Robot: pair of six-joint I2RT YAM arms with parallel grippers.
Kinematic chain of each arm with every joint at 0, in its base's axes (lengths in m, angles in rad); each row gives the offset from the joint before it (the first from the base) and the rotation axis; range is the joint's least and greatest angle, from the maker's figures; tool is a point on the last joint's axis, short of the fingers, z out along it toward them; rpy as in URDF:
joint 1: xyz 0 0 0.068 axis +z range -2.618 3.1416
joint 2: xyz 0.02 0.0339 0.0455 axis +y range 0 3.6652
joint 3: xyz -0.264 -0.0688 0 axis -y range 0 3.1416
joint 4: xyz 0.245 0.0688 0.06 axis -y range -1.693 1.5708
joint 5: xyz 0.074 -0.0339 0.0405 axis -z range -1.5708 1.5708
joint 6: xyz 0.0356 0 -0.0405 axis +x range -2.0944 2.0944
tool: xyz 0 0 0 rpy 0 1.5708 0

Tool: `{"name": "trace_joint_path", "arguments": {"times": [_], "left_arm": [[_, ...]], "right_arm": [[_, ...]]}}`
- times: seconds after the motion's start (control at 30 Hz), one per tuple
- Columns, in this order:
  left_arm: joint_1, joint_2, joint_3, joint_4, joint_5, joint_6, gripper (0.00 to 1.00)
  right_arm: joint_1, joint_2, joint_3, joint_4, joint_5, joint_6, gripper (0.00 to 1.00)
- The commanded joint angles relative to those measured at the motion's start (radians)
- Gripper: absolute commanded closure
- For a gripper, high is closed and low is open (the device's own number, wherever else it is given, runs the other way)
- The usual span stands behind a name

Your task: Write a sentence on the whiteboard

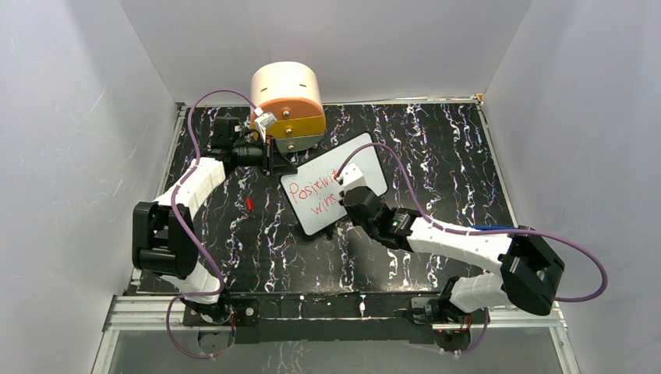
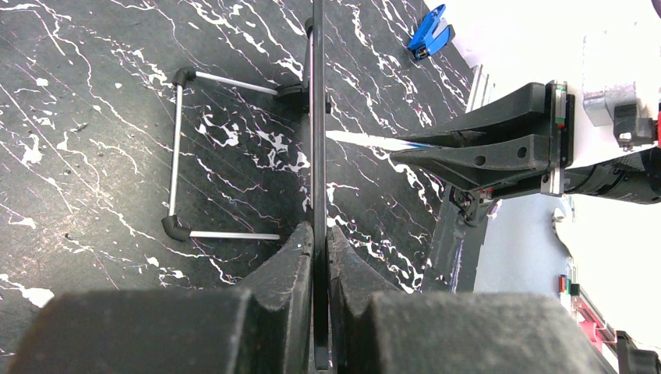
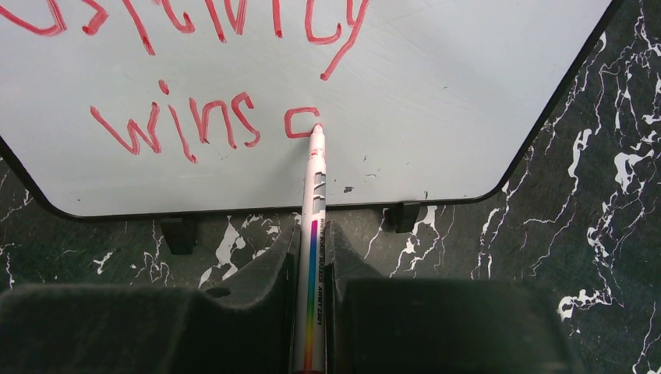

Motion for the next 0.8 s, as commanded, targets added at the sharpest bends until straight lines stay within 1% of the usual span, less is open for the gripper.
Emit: {"name": "trace_joint_path", "arguments": {"times": [0.0,0.37,0.77], "left_arm": [[-0.009,0.039,-0.016,-0.073,-0.094,0.037,1.0],[-0.009,0.041,-0.015,-0.073,-0.094,0.039,1.0],[-0.008,0.041,-0.015,-0.074,-0.095,0.036,1.0]], "right_arm": [[-0.009,-0.035,0.002,0.1,0.034,-0.012,1.0],[-0.01,-0.021,0.011,0.098,0.023,-0.015,1.0],[-0.01,-0.023,-0.009,0.014,-0.009,0.023,1.0]]}}
